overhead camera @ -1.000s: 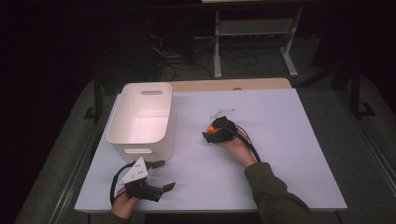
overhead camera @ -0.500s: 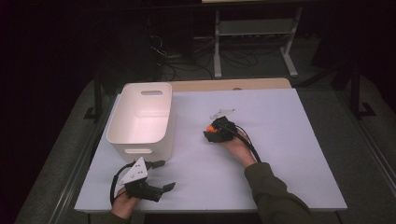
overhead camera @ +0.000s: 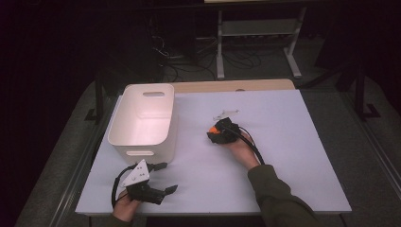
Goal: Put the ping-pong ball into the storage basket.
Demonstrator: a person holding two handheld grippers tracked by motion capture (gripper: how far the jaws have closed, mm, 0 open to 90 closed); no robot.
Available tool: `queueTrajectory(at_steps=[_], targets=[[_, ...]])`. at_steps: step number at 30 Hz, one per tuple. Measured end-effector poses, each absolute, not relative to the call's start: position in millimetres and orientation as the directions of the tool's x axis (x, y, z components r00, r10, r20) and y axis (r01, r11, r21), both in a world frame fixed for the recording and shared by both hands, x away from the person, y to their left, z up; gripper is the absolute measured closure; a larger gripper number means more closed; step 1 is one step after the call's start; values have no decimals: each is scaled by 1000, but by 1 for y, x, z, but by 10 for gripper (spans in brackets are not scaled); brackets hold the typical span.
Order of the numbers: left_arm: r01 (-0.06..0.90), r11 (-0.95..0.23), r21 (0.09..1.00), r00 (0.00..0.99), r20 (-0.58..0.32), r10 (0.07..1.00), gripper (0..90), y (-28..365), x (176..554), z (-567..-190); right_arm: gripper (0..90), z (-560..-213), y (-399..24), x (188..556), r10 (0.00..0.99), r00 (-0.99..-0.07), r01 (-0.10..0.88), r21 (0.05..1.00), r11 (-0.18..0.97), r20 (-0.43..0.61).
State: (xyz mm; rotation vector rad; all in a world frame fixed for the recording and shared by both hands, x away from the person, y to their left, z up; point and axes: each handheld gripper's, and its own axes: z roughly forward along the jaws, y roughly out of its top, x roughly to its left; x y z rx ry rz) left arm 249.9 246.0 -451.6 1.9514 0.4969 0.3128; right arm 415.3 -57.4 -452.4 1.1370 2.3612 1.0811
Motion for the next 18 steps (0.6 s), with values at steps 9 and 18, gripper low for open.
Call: queueTrajectory(at_steps=[9, 18], targets=[[201, -365, 909, 880, -3, 475, 142, 246, 250, -452, 497, -448, -61, 416, 764, -642, 540, 744, 393, 61], [202, -363, 910, 880, -5, 476, 142, 246, 250, -452, 497, -445, -63, 415, 749, -660, 536, 737, 412, 61]])
